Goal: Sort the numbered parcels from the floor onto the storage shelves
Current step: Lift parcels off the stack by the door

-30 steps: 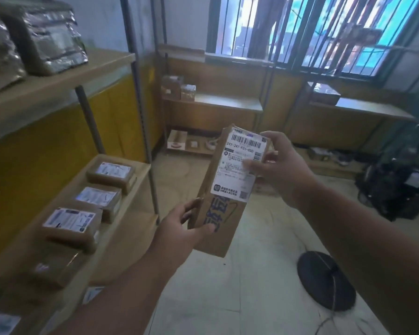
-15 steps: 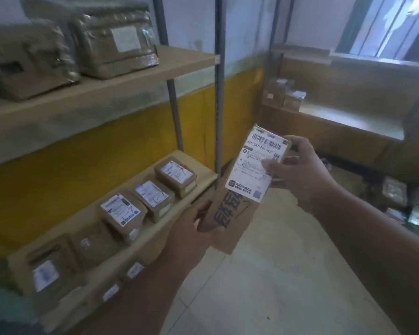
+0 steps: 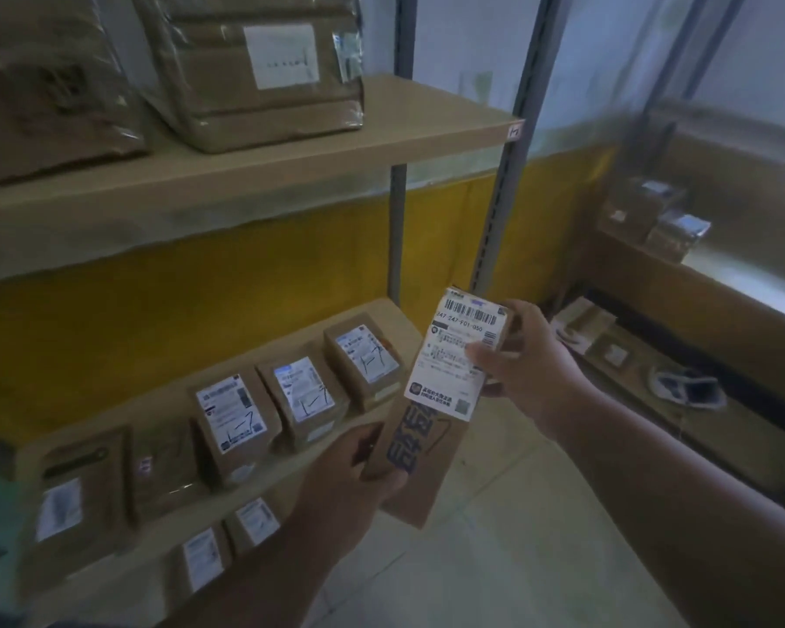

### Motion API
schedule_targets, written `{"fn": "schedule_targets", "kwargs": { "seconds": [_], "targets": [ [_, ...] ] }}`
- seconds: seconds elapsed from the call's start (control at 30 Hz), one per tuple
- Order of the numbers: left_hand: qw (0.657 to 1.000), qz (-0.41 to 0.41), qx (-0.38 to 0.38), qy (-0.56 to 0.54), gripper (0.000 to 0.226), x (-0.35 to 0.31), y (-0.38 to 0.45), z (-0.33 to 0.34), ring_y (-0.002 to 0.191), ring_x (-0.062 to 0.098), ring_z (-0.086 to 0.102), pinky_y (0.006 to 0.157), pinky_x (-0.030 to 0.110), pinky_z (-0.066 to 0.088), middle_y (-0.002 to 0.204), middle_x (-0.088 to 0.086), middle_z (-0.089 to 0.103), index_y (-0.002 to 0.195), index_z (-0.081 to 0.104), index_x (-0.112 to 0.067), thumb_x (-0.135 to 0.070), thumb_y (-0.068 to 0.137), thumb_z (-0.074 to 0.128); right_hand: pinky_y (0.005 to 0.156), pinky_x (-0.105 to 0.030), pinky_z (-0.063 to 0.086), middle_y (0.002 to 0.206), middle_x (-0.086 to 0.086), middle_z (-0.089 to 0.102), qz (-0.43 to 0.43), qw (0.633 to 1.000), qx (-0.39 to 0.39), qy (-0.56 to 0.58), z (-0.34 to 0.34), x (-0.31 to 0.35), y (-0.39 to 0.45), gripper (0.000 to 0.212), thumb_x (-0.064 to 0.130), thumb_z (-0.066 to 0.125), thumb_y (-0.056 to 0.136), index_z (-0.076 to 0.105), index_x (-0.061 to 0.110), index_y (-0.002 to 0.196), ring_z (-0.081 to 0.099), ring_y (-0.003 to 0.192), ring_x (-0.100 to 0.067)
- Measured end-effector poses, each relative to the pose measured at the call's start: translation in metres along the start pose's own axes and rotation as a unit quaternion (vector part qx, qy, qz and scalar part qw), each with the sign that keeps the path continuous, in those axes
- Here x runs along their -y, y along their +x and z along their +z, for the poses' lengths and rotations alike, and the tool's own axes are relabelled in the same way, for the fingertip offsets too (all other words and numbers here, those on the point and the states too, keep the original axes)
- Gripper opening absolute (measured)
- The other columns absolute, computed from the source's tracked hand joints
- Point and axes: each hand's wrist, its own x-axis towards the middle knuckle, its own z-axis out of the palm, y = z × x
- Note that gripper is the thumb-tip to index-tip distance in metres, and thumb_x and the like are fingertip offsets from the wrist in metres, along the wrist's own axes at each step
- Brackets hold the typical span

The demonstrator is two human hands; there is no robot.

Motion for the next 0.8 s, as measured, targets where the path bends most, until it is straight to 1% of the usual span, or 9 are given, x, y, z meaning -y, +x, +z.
{"fn": "schedule_targets", "kwargs": {
  "seconds": [0.13,0.23,0.33,0.4,0.47,0.53,0.63,0.73,0.8],
  "targets": [
    [0.999,-0.023,-0.04,-0.015,0.041,-0.01,0.044,0.03,0.09,-0.004,0.068,0.069,0.019,0.048,0.097,-0.017,0.075,0.098,0.067,-0.042,-0.008,0.078,0.081,0.071,-0.047,0.062,0.107,0.003,0.069,-0.011,0.999,0.042,-0.03,-0.007,-0.005,0.069,0.08,0.022,0.077,0.085,0.027,0.046,0.144,0.072,0.091,-0.019],
    [0.995,-0.034,-0.086,-0.031,0.036,-0.011,0.082,0.065,0.092,0.002,0.069,0.067,0.016,0.047,0.096,-0.013,0.076,0.099,0.068,-0.038,-0.013,0.077,0.082,0.073,-0.047,0.062,0.118,0.008,0.066,-0.043,0.993,0.082,-0.08,-0.013,-0.01,0.128,0.093,0.022,0.077,0.085,0.016,0.049,0.15,0.071,0.098,-0.019],
    [0.985,-0.067,-0.15,-0.06,0.027,-0.015,0.119,0.101,0.08,-0.002,0.07,0.069,0.016,0.053,0.091,-0.011,0.077,0.095,0.071,-0.033,-0.027,0.072,0.085,0.055,-0.031,0.057,0.119,0.011,0.058,-0.082,0.97,0.141,-0.18,-0.012,-0.009,0.178,0.092,0.023,0.072,0.09,0.009,0.046,0.154,0.069,0.082,-0.012],
    [0.975,-0.09,-0.187,-0.084,0.039,-0.019,0.147,0.12,0.087,0.007,0.072,0.085,0.035,0.058,0.094,-0.009,0.077,0.099,0.073,-0.03,-0.041,0.063,0.082,0.053,-0.03,0.055,0.118,0.009,0.06,-0.12,0.947,0.168,-0.246,-0.005,-0.01,0.209,0.082,0.02,0.067,0.092,0.017,0.041,0.154,0.067,0.082,-0.013],
    [0.962,-0.119,-0.214,-0.123,0.03,-0.024,0.175,0.131,0.094,0.015,0.071,0.09,0.048,0.057,0.095,-0.01,0.076,0.099,0.072,-0.029,-0.033,0.071,0.082,0.057,-0.032,0.055,0.125,0.004,0.063,-0.152,0.927,0.184,-0.29,0.008,-0.013,0.236,0.066,0.018,0.062,0.095,0.028,0.032,0.15,0.066,0.088,-0.017],
    [0.952,-0.138,-0.232,-0.141,0.024,-0.026,0.201,0.135,0.095,0.016,0.07,0.09,0.05,0.058,0.095,-0.009,0.075,0.099,0.07,-0.028,-0.025,0.077,0.08,0.053,-0.029,0.049,0.125,0.001,0.063,-0.164,0.911,0.191,-0.325,0.021,-0.015,0.258,0.053,0.019,0.057,0.098,0.035,0.025,0.146,0.063,0.084,-0.018],
    [0.947,-0.164,-0.245,-0.125,0.02,-0.022,0.233,0.129,0.093,0.015,0.069,0.087,0.049,0.059,0.092,-0.011,0.074,0.094,0.07,-0.03,-0.033,0.074,0.077,0.052,-0.026,0.045,0.119,0.001,0.066,-0.15,0.905,0.199,-0.344,0.044,-0.023,0.289,0.04,0.017,0.054,0.099,0.045,0.026,0.136,0.061,0.081,-0.016],
    [0.948,-0.179,-0.248,-0.085,0.007,-0.017,0.258,0.12,0.089,0.02,0.069,0.082,0.047,0.061,0.088,-0.005,0.072,0.083,0.071,-0.032,-0.035,0.077,0.072,0.064,-0.03,0.049,0.118,-0.006,0.064,-0.118,0.887,0.198,-0.401,0.067,-0.034,0.308,0.033,0.012,0.054,0.097,0.049,0.021,0.129,0.063,0.094,-0.025],
    [0.952,-0.183,-0.239,-0.052,0.008,-0.015,0.273,0.116,0.086,0.024,0.07,0.08,0.048,0.061,0.086,0.0,0.072,0.08,0.071,-0.034,-0.038,0.076,0.066,0.067,-0.031,0.048,0.116,-0.009,0.063,-0.094,0.881,0.191,-0.422,0.078,-0.045,0.315,0.034,0.009,0.057,0.095,0.051,0.018,0.128,0.062,0.096,-0.027]
  ]
}}
